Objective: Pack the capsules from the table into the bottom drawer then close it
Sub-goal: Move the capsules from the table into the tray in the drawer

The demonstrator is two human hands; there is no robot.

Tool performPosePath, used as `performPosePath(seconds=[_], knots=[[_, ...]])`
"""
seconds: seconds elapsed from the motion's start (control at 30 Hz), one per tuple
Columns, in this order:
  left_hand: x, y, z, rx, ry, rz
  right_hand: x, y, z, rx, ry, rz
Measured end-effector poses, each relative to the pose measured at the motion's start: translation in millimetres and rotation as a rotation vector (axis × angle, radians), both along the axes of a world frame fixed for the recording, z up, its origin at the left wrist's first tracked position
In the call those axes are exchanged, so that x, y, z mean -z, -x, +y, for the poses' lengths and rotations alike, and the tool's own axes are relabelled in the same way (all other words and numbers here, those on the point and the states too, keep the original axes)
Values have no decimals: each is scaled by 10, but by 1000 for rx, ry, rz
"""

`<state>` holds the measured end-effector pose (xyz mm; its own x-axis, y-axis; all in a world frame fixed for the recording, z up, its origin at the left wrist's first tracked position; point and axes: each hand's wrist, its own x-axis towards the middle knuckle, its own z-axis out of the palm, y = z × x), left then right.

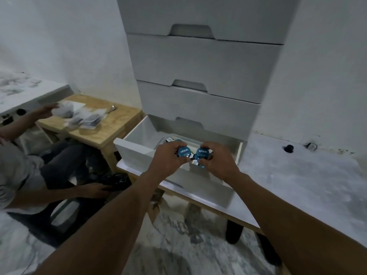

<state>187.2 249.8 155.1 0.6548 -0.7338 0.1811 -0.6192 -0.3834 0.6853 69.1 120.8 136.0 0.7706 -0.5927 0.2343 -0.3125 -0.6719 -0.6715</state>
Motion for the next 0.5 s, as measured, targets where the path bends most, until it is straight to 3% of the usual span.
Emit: performPosePath(seconds=[0.2, 0.5], knots=[[-19, -488, -11, 73, -34, -54, 130, -420, 114, 48, -12, 37], [107, -1098, -501, 187, -141, -104, 355, -947, -385, 58, 24, 163]])
